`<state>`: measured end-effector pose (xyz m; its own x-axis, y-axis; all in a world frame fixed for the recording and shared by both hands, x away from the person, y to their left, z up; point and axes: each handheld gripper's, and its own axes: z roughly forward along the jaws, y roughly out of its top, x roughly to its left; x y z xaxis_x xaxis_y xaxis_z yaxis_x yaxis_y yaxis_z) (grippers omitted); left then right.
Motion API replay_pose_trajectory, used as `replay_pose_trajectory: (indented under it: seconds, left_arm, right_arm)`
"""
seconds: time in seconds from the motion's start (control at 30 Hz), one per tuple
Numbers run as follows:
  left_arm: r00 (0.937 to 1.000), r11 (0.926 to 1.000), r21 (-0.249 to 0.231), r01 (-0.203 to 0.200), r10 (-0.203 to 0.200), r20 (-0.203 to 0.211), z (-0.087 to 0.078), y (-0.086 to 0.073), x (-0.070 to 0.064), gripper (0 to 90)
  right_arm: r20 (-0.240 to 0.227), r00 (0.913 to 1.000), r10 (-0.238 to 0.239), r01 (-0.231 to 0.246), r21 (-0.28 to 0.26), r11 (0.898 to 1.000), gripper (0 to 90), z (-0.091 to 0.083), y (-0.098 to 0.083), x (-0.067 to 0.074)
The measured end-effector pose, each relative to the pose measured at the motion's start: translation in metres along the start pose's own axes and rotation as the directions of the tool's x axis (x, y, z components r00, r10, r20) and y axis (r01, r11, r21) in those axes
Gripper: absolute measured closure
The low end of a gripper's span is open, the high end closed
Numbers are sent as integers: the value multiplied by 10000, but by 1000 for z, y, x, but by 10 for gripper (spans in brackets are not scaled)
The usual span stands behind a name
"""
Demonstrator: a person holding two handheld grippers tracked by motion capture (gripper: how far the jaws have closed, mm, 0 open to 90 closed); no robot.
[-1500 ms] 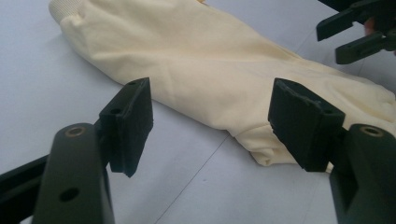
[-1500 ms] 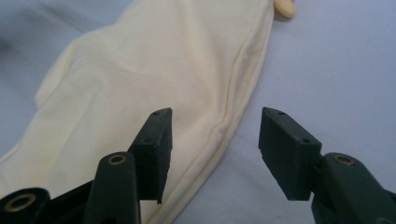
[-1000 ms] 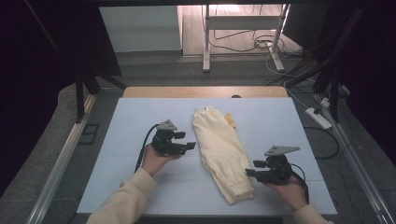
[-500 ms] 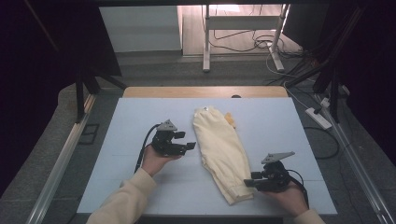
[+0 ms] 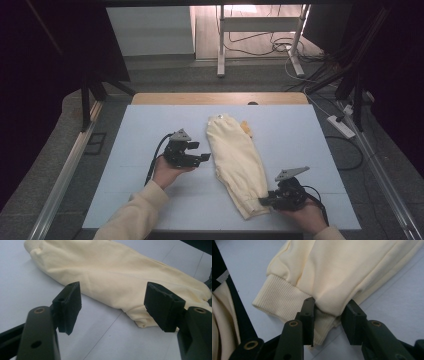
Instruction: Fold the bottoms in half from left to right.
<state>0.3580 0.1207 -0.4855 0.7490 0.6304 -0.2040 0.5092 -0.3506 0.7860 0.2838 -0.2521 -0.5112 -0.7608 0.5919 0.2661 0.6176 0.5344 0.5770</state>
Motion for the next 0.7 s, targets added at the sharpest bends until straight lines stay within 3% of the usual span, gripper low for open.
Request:
replay_pose_trajectory:
  seconds: [0.4,0.7]
  left_arm:
    - [10000,10000,-7,38,-38,-11,-1,0,2,305]
    - [10000,10000,6,85,-85,-28,0,-1,2,303]
  right_arm:
    - [-359,9958,-837,842,109,9964,725,11,6,23]
    - [-954,9854,-1413,1433,140,9896,740,21,11,40]
